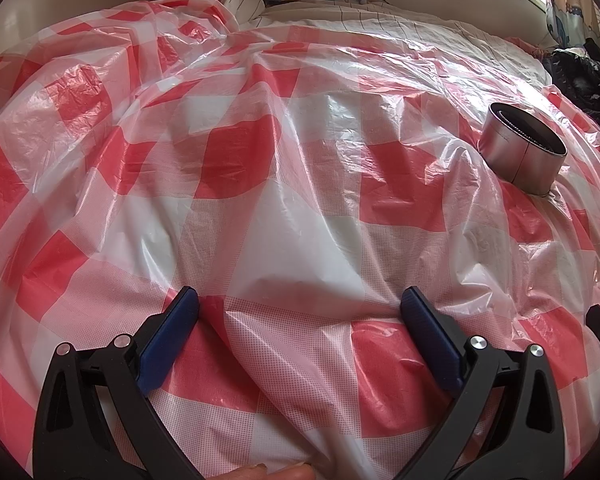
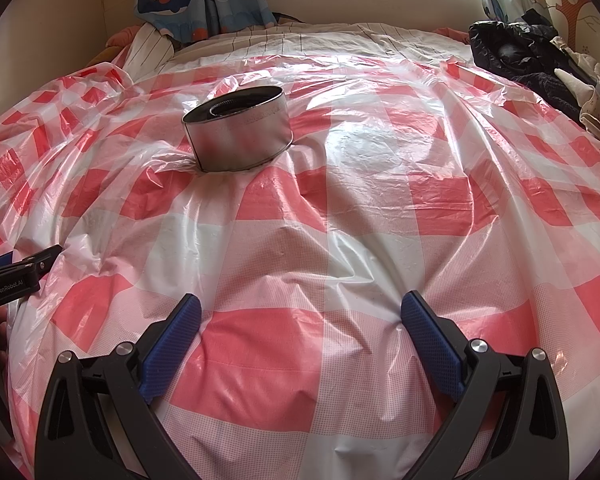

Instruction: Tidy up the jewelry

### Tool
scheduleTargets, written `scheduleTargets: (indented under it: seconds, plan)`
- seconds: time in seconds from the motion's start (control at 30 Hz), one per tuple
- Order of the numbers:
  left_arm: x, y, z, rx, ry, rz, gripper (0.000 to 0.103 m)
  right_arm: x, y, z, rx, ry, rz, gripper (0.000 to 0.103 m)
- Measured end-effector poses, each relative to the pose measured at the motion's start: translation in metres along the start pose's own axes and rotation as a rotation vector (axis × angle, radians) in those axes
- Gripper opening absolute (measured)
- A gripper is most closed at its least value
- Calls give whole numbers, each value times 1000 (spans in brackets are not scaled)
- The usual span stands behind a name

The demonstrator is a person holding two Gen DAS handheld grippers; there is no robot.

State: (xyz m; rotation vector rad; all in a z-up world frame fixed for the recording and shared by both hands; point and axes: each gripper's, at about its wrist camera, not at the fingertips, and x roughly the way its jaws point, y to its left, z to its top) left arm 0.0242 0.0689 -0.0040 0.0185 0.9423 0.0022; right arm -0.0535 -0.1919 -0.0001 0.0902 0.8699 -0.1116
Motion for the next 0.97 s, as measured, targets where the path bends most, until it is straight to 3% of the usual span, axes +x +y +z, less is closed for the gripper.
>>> scheduleTargets:
  seconds: [0.37,0.63,0.97]
  plan:
    - [0,-1,0,6,0,9,97,0,0,0,-1,0,-1,96]
    - [-5,-9,-1,44,-21,64,97,0,0,0,-1,0,-1,96]
    - [1,-1,3,25,3,31,97,0,0,0,-1,0,-1,96]
